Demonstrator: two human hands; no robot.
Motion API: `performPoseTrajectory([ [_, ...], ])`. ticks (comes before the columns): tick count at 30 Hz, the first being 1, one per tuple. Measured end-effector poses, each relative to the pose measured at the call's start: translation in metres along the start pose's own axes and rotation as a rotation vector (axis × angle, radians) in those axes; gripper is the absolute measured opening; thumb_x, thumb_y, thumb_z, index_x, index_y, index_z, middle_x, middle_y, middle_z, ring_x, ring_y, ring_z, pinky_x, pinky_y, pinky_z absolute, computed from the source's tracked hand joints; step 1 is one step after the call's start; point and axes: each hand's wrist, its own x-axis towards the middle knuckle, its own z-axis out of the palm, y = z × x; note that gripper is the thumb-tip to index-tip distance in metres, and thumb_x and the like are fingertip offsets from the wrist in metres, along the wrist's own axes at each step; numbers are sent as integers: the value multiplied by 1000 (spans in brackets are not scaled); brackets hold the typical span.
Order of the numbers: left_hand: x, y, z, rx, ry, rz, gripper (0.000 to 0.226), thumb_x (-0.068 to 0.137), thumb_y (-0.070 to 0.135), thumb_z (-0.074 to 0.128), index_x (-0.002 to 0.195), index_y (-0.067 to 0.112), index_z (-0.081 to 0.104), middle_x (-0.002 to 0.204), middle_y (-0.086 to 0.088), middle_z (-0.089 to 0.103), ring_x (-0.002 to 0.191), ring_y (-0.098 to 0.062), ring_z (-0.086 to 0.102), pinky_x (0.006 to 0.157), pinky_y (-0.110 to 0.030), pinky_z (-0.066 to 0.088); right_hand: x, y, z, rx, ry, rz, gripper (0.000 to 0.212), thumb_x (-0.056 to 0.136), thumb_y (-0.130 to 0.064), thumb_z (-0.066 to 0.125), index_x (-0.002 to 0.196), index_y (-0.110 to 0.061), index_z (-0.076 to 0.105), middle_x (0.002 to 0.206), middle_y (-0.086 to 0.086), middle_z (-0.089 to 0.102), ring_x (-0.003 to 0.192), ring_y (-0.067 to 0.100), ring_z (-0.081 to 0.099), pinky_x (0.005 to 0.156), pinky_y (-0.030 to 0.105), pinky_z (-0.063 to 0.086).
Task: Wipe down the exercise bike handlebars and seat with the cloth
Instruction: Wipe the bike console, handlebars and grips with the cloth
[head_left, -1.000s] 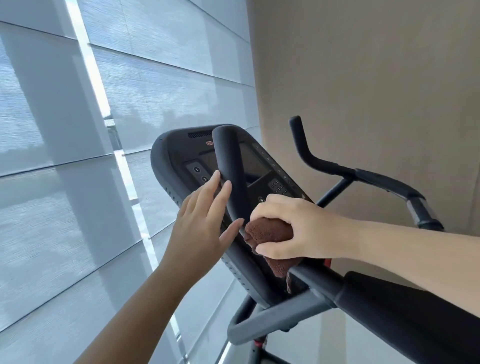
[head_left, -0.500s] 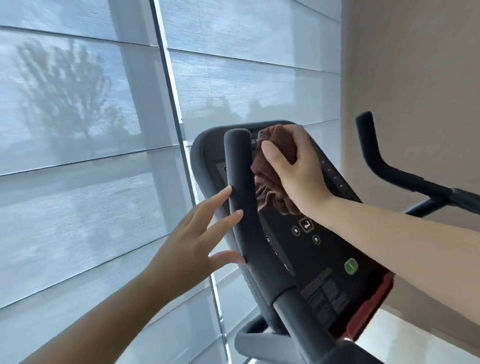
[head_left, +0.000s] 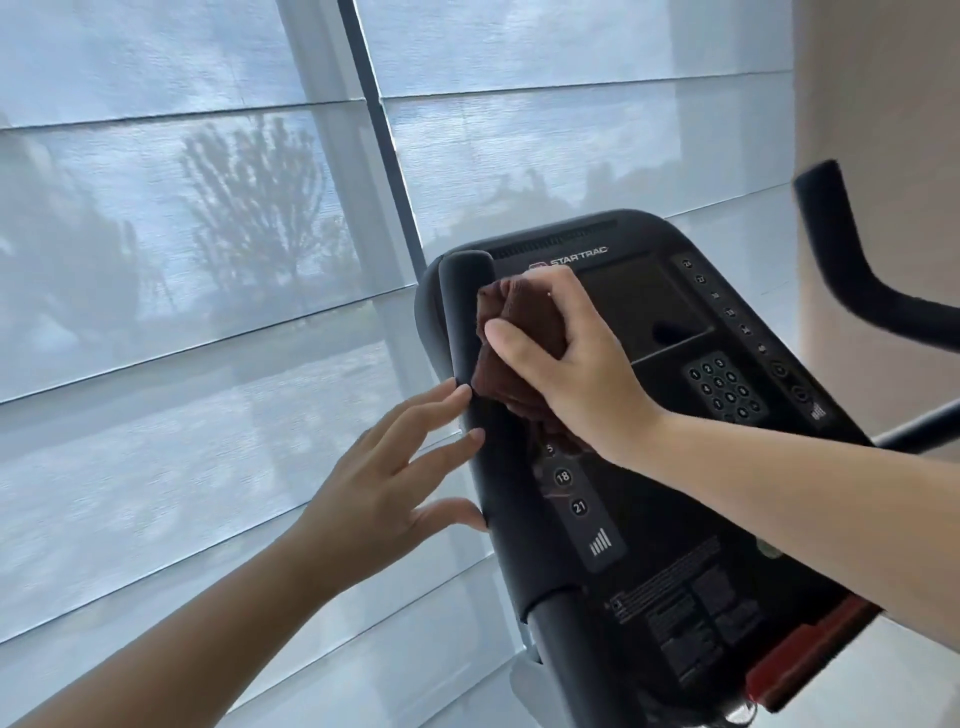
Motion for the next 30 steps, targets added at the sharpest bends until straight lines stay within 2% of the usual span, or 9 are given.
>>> performPoseTrajectory([
  [4,1,-1,0,21,-10,21,49,78,42,64,114,11,51,126,-10,43,122,-29,46,98,-40,44,21,1,10,-10,99,-74,24,81,-29,61,100,-24,47,100,8,53,87,13,51,83,28,44],
  [8,2,-1,2,22,2,-10,47,78,43,62,112,13,51,124,-8,44,122,-27,45,97,-38,44,-2,15,6,-71,-9,-114,25,81,-35,60,101,-34,45,102,5,52,89,5,50,80,10,38],
  [10,1,0,3,-15,15,-30,46,77,42,64,111,13,52,125,-8,44,121,-28,46,96,-40,45,-17,19,1,-87,-95,-114,25,80,-39,59,99,-42,43,100,3,51,87,3,50,78,6,36],
  [15,0,0,1,-18,4,-33,46,77,41,63,112,13,52,126,-8,43,122,-29,46,94,-44,47,-31,17,-11,-175,-264,-139,24,78,-45,57,99,-44,45,97,3,52,86,7,52,78,8,38],
  [19,-1,-1,0,13,-17,-17,48,77,42,64,114,13,51,128,-8,42,124,-28,45,92,-44,48,18,2,-8,-83,-14,-142,22,83,-38,60,99,-36,45,102,6,54,88,9,53,81,15,40],
  [22,-2,0,2,11,-21,-21,48,79,42,63,115,13,50,130,-8,41,125,-28,44,94,-43,47,38,-3,2,-107,20,-171,22,84,-30,59,101,-28,45,102,10,52,87,6,51,81,11,38],
  [23,-3,0,3,9,-22,-24,48,80,42,62,116,12,50,131,-9,40,126,-28,43,95,-43,46,34,-1,4,-89,12,-154,22,84,-29,59,100,-29,45,101,9,51,86,7,51,81,14,40],
  [26,-5,1,6,11,-19,-36,47,82,41,59,116,11,48,132,-10,39,126,-28,41,96,-44,45,3,4,4,-43,-59,-59,22,83,-31,58,98,-38,43,99,3,50,89,14,52,83,29,45],
  [30,-5,7,5,-6,-16,-71,44,82,38,58,115,9,50,134,-16,43,120,-31,49,88,-46,50,-35,6,-6,-99,-255,63,21,83,-32,60,98,-39,46,94,-5,51,82,4,52,76,16,42],
])
